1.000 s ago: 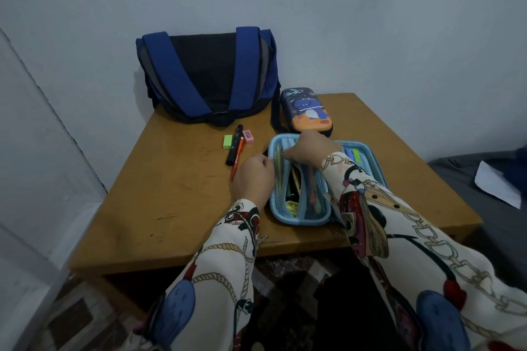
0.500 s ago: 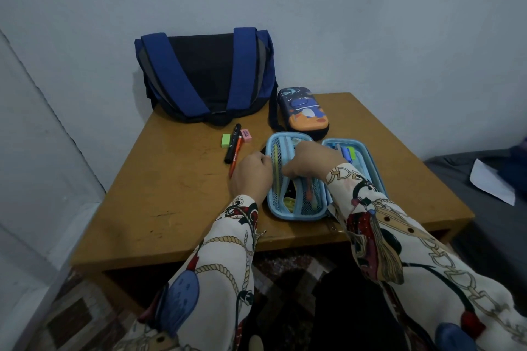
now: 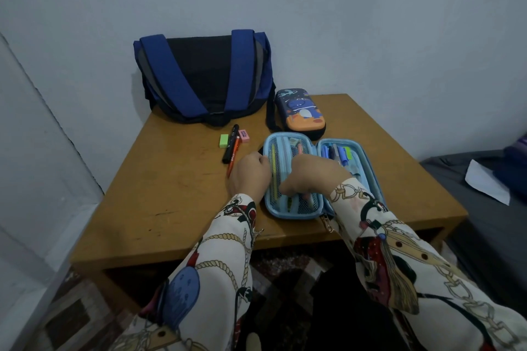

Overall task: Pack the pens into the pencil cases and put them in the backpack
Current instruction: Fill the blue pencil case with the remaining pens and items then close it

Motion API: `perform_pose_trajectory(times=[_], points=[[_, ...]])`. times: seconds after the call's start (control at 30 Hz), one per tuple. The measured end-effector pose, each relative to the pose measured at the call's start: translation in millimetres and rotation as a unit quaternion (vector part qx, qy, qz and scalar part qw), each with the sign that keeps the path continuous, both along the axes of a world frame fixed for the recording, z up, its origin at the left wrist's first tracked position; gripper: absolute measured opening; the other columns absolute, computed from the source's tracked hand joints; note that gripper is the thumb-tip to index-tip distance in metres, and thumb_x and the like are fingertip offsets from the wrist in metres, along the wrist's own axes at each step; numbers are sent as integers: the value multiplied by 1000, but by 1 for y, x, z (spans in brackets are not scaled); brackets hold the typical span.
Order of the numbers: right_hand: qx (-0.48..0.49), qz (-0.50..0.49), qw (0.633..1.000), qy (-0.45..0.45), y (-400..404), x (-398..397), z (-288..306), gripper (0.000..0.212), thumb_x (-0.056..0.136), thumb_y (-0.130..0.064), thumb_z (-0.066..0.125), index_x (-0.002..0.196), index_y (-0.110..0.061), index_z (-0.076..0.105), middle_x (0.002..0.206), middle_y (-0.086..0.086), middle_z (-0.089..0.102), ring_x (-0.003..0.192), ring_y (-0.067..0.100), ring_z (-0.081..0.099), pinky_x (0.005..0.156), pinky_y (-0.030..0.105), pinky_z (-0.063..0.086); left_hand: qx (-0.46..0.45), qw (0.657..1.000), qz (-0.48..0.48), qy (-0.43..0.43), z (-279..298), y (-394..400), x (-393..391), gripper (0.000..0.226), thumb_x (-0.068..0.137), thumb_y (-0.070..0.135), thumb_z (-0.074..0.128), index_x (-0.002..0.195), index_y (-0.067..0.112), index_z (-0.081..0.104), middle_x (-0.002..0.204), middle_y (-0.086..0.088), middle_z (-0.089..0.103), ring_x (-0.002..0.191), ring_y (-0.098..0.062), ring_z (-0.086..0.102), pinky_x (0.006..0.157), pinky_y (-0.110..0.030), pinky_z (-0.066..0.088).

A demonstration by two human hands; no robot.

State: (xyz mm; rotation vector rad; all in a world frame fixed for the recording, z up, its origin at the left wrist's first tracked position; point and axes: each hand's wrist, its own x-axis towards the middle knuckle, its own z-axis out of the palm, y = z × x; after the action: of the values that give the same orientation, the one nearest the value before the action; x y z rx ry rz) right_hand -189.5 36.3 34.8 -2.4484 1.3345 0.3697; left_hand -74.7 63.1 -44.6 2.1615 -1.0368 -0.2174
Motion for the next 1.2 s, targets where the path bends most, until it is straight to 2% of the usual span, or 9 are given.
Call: perform_pose_trajectory(times=[0.23,0.5,0.67,0.77,0.87,0.97,1.07,1.13,1.2], points=[[-14,17,1000,17,10,-4,-2,23,87,-29,61,75,-16,46,73,0,46,68,19,47,76,35,39,0,1000,0,1,0,0,0,33,101,31,37,83,15,59,67,-2,54,59,-16,49,51,-28,34],[-26,30,999,30,10,-2,-4,22,86,-27,64,76,-15,48,76,1,51,75,21,52,77,36,43,0,1000,-5,-1,-1,0,1,32,101,34,37,83,18,59,71,-3,59,60,-14,51,52,-28,38],[12,-48,994,-96,-18,-20,-4,16,83,-23,71,83,-7,71,75,4,66,67,18,59,67,32,54,-3,1000,-1,9,-1,1,1,33,101,35,38,83,18,60,72,-3,59,60,-15,50,57,-30,41],[-46,-140,966,-214,-46,-43,-15,22,86,-26,69,90,-4,73,84,12,71,77,26,68,71,37,57,-14,1000,-1,17,-1,2,1,34,100,36,39,83,19,62,72,-3,61,58,-14,51,53,-28,38],[-65,-225,922,-310,-72,-70,-30,15,88,-20,63,78,-11,68,76,9,67,75,27,65,72,40,55,-30,999,3,41,0,4,2,31,99,36,42,83,22,64,69,0,61,57,-13,52,51,-27,36],[-101,-255,899,-341,-89,-96,-46,9,90,-19,56,90,-16,65,85,5,65,77,21,60,66,33,47,-47,997,-3,55,2,7,1,27,99,35,44,86,23,64,71,0,63,56,-11,51,50,-26,36],[-51,-285,856,-428,-97,-107,-60,11,90,-16,59,100,-18,65,92,2,64,77,13,57,59,25,41,-65,994,-4,83,3,9,1,25,100,32,47,86,23,66,75,-2,66,56,-11,51,50,-23,38],[-4,-300,809,-505,-100,-109,-70,14,89,-12,62,101,-18,67,96,4,66,85,17,61,62,25,44,-74,993,10,96,3,10,1,26,99,31,48,87,21,69,75,-2,67,57,-11,52,52,-25,40],[-3,-294,793,-534,-101,-110,-79,15,89,-10,65,102,-16,69,99,6,68,91,20,63,65,25,46,-83,991,23,106,3,10,2,26,99,31,49,87,21,69,74,-1,66,55,-11,51,53,-26,41]])
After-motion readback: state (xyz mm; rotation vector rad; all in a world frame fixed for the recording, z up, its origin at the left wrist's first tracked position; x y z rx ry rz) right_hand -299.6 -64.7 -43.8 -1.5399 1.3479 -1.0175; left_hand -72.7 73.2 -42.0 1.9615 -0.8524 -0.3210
